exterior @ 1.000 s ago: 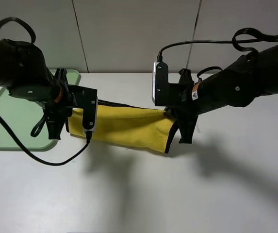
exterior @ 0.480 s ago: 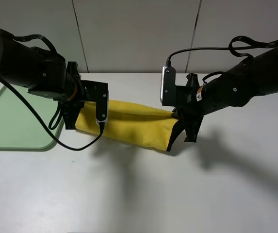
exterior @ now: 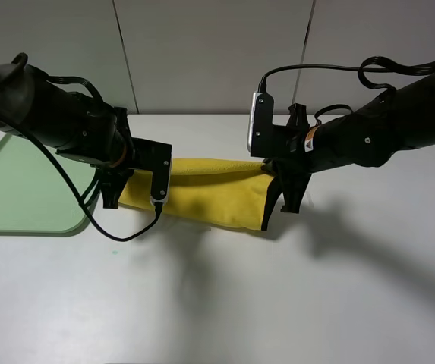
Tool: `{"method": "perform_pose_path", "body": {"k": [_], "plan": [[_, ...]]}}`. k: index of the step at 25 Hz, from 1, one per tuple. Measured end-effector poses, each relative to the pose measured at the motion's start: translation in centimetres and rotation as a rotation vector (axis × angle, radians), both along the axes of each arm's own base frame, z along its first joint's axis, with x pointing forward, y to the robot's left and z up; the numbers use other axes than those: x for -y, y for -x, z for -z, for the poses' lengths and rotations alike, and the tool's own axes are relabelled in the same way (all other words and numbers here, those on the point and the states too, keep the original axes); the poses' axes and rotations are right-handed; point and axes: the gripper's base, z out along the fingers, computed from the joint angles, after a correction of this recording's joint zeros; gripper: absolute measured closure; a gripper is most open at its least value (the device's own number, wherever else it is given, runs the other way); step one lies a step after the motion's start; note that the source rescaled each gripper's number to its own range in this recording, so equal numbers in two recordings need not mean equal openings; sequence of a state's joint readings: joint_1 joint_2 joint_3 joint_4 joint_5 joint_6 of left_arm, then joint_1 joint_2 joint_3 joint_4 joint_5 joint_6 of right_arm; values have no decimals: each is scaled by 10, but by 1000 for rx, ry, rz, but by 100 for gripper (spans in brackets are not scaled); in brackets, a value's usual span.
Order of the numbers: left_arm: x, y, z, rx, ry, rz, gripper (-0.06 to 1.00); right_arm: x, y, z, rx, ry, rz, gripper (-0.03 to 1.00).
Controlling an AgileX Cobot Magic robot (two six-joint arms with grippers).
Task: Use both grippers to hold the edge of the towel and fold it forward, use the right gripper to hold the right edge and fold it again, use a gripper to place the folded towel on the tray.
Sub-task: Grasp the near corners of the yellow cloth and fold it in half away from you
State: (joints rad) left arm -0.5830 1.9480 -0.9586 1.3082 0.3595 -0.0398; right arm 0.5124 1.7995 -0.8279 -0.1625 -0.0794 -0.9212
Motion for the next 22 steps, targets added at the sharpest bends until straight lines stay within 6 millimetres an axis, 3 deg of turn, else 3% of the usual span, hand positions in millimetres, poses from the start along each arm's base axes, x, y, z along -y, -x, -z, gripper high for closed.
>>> {"method": "perform_pose_path", "body": {"k": [11,14,16,19,22], "plan": [[0,-1,-1,10,-16,13,93,-1,-1,1,9,-8,-1,97],[0,-1,-1,13,-14,9,86,-1,-1,1,9,-8,-1,97],[-1,-1,-1,17,-3,-9,72,-1,-1,1,9,-8,-1,94],[-1,-1,-1,29,39,-70,40,-1,-1,1,8,-7,-1,74],[-2,-1,-1,48,101,-160,16,1,-2,1,7,-7,5,37]]}}
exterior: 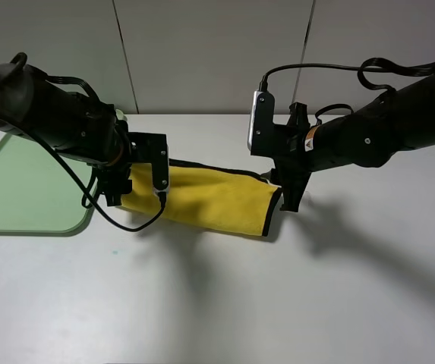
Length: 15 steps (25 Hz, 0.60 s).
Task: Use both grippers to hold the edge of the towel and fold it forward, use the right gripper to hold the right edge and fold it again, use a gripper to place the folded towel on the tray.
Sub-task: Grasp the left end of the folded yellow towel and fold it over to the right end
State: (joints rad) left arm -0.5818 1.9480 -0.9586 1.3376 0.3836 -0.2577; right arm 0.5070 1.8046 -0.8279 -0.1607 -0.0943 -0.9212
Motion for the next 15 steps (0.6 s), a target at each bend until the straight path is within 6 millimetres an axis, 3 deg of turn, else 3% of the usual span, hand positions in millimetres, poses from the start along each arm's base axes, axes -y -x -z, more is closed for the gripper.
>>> {"method": "perform_pose_path", "body": {"k": [2,4,15], "plan": [[0,0,0,6,19,-25,10,1,-1,0,0,-2,4,21],[0,0,0,7,26,-33,8,1,-1,0,1,-2,5,15],[0,0,0,8,30,-38,7,1,-1,-1,9,-10,5,8]]}}
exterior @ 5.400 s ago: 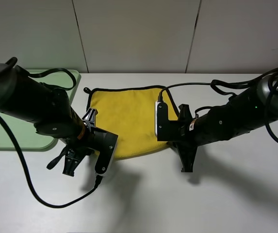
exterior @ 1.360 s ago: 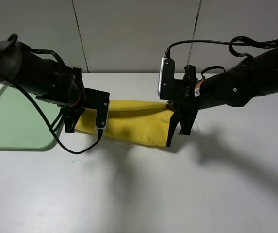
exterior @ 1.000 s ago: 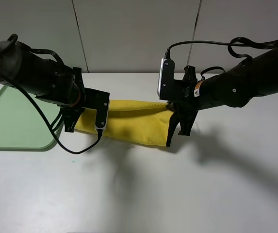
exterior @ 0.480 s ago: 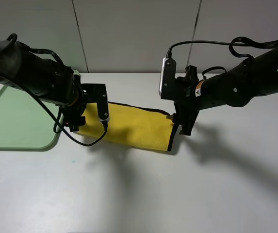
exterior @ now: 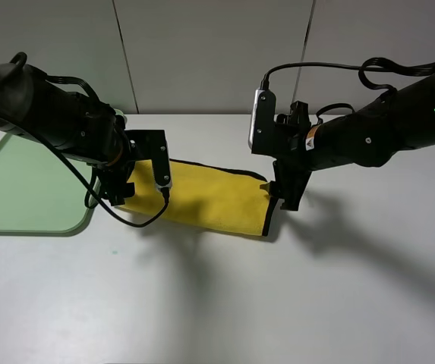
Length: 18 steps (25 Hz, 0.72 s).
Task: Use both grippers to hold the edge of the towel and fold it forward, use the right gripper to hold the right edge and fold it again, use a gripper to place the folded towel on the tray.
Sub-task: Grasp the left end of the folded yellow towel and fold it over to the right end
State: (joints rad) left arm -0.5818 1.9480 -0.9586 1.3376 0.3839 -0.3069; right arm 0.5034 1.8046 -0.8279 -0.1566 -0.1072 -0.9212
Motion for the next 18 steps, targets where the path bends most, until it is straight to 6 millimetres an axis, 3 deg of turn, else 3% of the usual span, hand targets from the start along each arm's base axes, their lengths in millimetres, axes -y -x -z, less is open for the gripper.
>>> {"method": "perform_pose_path", "body": {"k": [5,12,18], "plan": [[0,0,0,0,0,0,7,-1,-2,-3,22,-40,21,-2],[0,0,0,0,1,-1,5,-1,-4,-5,8,-108,103,-3],[0,0,0,0,1,-1,5,3,-1,-29,23,-216,202,-3]]}}
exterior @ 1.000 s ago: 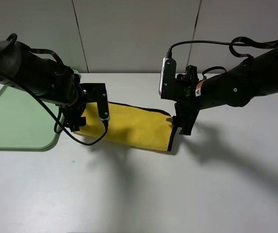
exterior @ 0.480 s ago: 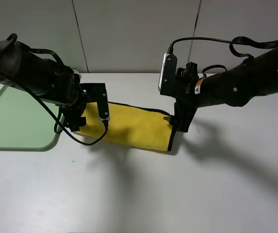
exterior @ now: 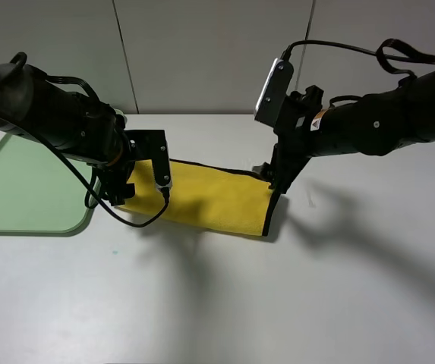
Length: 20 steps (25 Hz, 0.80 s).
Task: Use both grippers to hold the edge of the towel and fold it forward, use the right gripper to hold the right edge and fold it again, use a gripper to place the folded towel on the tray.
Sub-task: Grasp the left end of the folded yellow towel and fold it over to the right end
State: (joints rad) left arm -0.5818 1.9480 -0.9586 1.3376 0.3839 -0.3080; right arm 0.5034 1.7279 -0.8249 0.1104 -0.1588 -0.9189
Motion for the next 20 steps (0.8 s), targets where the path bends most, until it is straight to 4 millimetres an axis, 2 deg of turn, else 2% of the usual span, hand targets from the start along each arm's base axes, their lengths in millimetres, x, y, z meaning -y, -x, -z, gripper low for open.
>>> {"method": "perform_pose_path", "body": {"k": [6,10,16,20], "plan": [[0,0,0,0,2,1,4,7,12,-36,-15,-122,87,-3],[1,0,0,-3,13,10,-2,12,23,-66,-1,-209,118,-3],[3,0,1,-6,26,18,-5,26,57,-124,25,-403,155,-3],[4,0,1,-9,36,26,-5,38,85,-151,-12,-490,154,-3]]}}
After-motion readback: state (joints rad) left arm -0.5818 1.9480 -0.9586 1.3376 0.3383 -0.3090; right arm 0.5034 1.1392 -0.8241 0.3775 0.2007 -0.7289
